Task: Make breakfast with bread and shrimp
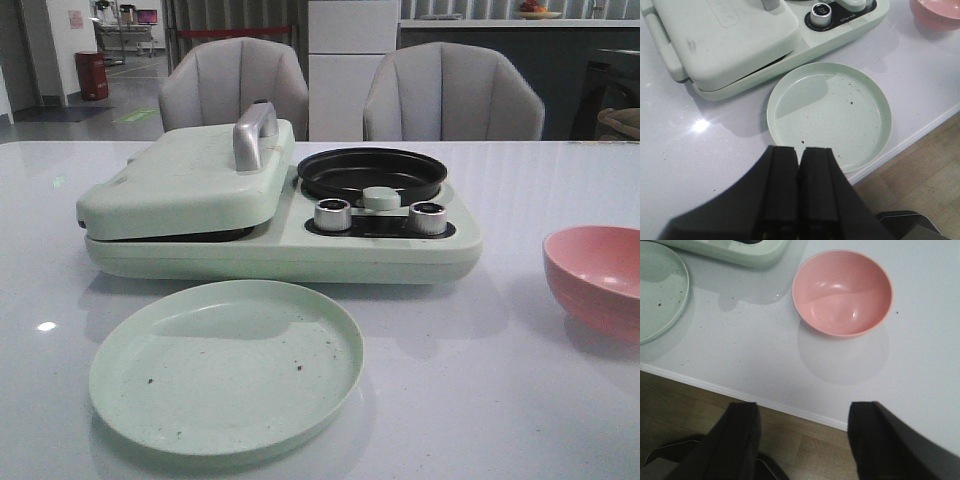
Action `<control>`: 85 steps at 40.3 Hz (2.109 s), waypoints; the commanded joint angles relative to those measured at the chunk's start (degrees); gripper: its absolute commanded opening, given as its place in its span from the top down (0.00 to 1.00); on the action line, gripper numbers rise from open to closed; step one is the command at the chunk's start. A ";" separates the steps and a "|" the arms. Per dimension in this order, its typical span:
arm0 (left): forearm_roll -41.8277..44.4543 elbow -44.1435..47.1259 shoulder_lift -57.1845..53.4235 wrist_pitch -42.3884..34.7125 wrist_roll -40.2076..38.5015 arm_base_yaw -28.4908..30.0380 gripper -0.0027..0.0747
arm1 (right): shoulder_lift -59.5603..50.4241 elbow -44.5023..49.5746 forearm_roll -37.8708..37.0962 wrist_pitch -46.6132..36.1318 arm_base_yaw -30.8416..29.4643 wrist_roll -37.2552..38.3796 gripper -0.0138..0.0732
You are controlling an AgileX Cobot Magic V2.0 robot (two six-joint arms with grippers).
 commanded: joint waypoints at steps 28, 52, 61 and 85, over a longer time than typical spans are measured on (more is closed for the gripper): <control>13.49 -1.51 -0.04 -3.68 -13.68 -0.26 0.84 | 0.12 1.30 -0.13 -6.42 0.08 0.51 0.80; 13.34 -1.38 -1.97 -4.01 -13.68 -0.14 0.84 | 0.12 1.30 -0.11 -6.16 0.08 0.51 0.80; 15.47 2.61 -10.84 -7.56 -13.68 7.07 0.84 | 0.12 1.30 -0.05 -6.11 0.08 0.51 0.80; 8.71 36.68 -43.44 -31.72 -13.68 24.17 0.84 | 0.12 1.30 -0.05 -6.11 0.08 0.51 0.80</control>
